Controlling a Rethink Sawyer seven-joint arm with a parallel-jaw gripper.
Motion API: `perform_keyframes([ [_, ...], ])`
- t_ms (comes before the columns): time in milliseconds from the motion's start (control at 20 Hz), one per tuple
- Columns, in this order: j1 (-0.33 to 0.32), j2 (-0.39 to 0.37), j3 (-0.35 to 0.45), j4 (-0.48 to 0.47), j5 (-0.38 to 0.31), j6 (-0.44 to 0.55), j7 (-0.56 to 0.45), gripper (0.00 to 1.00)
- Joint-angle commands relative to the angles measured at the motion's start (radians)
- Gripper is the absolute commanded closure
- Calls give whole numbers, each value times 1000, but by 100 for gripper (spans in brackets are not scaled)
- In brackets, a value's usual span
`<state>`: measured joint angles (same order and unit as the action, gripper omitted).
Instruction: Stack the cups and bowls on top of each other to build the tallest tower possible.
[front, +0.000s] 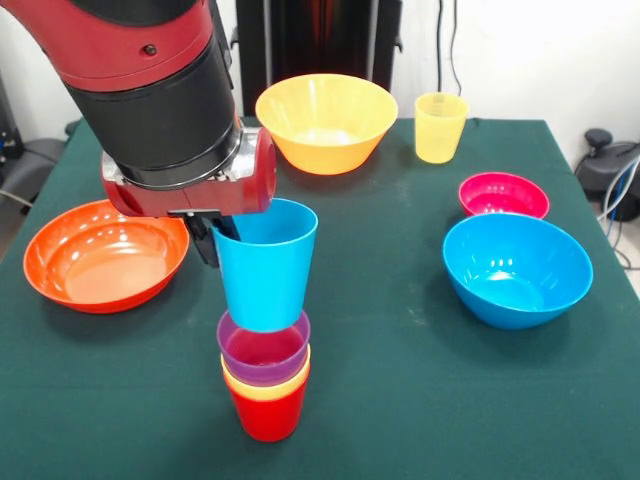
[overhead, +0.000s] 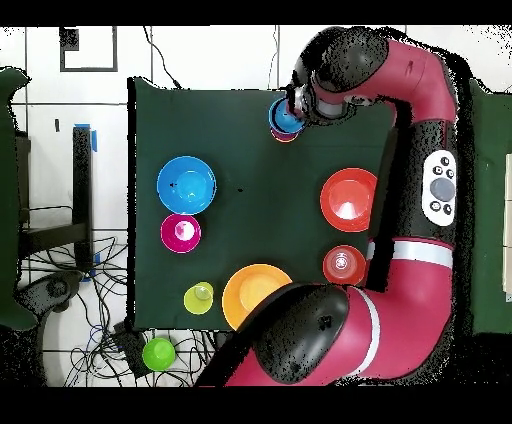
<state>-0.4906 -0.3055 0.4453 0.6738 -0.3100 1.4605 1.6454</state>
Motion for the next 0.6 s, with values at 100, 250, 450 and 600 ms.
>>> perform_keyframes([
  [100,-6,-1,32,126,-71,-103,-350,100],
  [250,-10,-3,29,145,-73,-132,-349,100],
  [450,-16,5,29,157,-79,-171,-358,100],
  [600,-13,20,32,135,-86,-169,-360,100],
])
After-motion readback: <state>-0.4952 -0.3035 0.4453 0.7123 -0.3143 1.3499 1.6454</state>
